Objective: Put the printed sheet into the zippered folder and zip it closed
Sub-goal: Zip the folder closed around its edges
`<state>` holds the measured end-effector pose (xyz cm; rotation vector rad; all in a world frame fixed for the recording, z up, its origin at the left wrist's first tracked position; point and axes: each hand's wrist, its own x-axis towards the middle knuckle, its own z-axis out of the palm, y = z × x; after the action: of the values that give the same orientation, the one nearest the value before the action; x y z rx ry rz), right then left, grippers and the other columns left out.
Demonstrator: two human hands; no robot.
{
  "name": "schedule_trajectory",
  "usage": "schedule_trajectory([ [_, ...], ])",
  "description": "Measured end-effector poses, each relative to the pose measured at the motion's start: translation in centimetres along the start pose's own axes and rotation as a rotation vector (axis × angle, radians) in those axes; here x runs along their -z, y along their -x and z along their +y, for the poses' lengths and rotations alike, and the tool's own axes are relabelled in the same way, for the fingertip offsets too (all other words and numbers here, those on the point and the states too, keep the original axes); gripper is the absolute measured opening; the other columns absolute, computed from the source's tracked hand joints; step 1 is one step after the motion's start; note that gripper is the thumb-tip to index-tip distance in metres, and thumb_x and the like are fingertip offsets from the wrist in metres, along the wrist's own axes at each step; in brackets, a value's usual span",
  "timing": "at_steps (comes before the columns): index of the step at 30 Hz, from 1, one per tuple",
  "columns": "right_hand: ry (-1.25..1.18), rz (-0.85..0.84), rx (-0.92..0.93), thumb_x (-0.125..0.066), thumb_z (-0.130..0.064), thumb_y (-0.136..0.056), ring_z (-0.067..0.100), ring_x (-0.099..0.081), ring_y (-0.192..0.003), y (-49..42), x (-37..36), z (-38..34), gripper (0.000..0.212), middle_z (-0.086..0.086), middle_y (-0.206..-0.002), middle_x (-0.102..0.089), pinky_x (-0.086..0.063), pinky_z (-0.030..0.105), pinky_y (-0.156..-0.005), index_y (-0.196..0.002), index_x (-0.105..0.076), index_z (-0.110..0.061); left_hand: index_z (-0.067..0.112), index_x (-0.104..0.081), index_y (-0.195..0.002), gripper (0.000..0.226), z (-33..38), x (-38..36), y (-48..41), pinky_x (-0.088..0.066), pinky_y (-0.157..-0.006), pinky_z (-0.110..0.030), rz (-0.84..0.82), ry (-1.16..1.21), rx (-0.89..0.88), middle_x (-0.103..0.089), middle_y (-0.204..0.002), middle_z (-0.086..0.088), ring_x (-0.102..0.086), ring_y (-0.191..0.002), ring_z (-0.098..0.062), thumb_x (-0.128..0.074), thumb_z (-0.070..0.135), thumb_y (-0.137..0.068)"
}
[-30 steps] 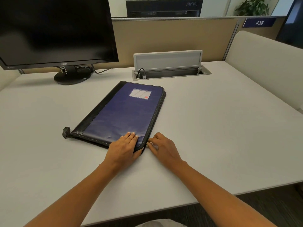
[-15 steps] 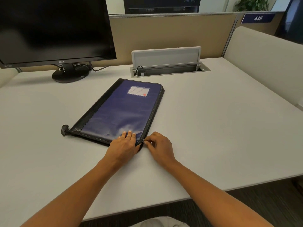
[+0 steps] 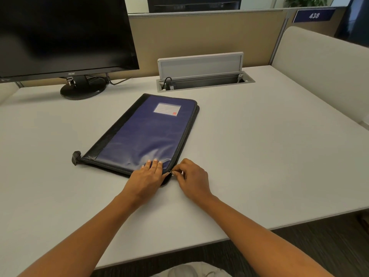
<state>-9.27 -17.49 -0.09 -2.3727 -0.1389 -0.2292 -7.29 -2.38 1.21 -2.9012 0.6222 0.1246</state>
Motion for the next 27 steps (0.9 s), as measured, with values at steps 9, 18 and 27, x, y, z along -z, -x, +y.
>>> schedule_trajectory([
  [9,-0.114,0.051,-0.055,-0.06,-0.021,-0.085,0.014,-0.055,-0.077,-0.1,-0.4,-0.1,0.011,0.0,-0.087,-0.064,-0.037,0.023,-0.064,-0.085,-0.069,-0.016,0.002,-0.042,-0.134,0.129,-0.2,1.4,0.5,-0.043,-0.1,-0.039,0.113,0.143,-0.02,-0.046,-0.138,-0.019,-0.046,-0.126,-0.032,0.043,0.062,-0.058],
  [18,-0.105,0.041,0.022,-0.06,-0.018,-0.085,0.018,-0.057,-0.084,0.6,-0.7,-0.5,0.012,0.005,-0.087,-0.066,-0.045,0.03,-0.07,-0.084,-0.07,-0.011,0.007,-0.033,-0.14,0.134,-0.4,1.4,0.8,-0.037,-0.105,-0.033,0.118,0.132,-0.015,-0.038,-0.145,-0.012,-0.037,-0.134,-0.024,0.05,0.061,-0.048],
  [27,0.001,0.047,-0.011,-0.057,-0.022,-0.086,0.014,-0.052,-0.089,-0.2,-0.8,-0.1,0.013,-0.002,-0.089,-0.064,-0.034,0.023,-0.063,-0.086,-0.069,-0.017,-0.008,-0.065,-0.103,0.096,0.1,2.1,1.2,-0.057,-0.065,-0.044,0.089,0.077,-0.041,-0.068,-0.101,-0.026,-0.067,-0.09,-0.04,0.012,0.047,-0.091],
])
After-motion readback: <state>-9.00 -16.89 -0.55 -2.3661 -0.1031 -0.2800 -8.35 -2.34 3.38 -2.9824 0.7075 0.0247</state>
